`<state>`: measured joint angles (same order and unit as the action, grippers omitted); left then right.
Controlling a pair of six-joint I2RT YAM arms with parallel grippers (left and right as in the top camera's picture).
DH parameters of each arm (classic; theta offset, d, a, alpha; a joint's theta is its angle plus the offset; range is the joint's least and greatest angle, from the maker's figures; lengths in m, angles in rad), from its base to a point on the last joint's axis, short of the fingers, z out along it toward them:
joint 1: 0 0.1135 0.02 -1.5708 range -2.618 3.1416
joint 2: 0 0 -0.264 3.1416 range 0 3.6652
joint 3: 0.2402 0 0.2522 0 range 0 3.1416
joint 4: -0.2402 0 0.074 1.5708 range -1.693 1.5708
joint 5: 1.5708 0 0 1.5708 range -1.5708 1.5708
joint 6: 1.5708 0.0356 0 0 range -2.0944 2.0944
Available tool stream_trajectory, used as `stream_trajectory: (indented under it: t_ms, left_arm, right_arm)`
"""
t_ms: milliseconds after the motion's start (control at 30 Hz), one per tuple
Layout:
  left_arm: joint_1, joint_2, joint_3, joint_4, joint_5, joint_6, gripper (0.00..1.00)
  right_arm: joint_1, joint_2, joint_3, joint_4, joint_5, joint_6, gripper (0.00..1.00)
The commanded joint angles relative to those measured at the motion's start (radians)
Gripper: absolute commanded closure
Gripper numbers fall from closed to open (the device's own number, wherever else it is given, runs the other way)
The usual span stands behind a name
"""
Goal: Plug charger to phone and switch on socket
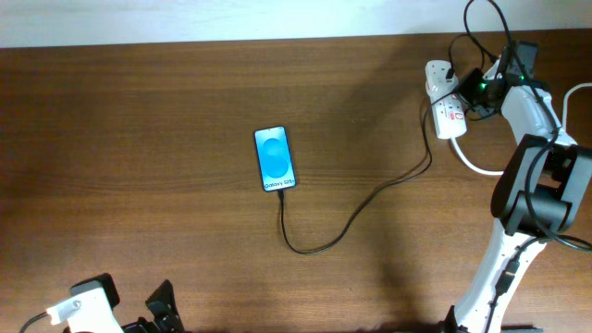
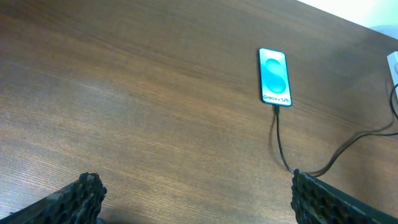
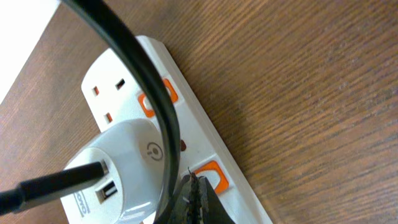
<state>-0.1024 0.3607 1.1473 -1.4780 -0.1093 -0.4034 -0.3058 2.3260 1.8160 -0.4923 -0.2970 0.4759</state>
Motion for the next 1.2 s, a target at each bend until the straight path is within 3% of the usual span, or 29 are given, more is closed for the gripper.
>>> stream_trajectory:
  t_ms: [0,967,1167]
  left_arm:
    - [0.0,-0.003,0.0,0.0,-0.011,0.012,0.01]
    - [0.0,-0.003,0.0,0.0,-0.011,0.012,0.01]
    - [0.0,-0.003,0.0,0.0,-0.011,0.012,0.0]
  right_arm:
    - [0.01,0.01,0.024,0.014,-0.006,-0.024,0.96]
    - [0.089,0.101,-0.013,-0.017,-0.005,-0.1,0.96]
    - [0.135,0.106,-0.012,-0.055,0.113,-0.102,0.96]
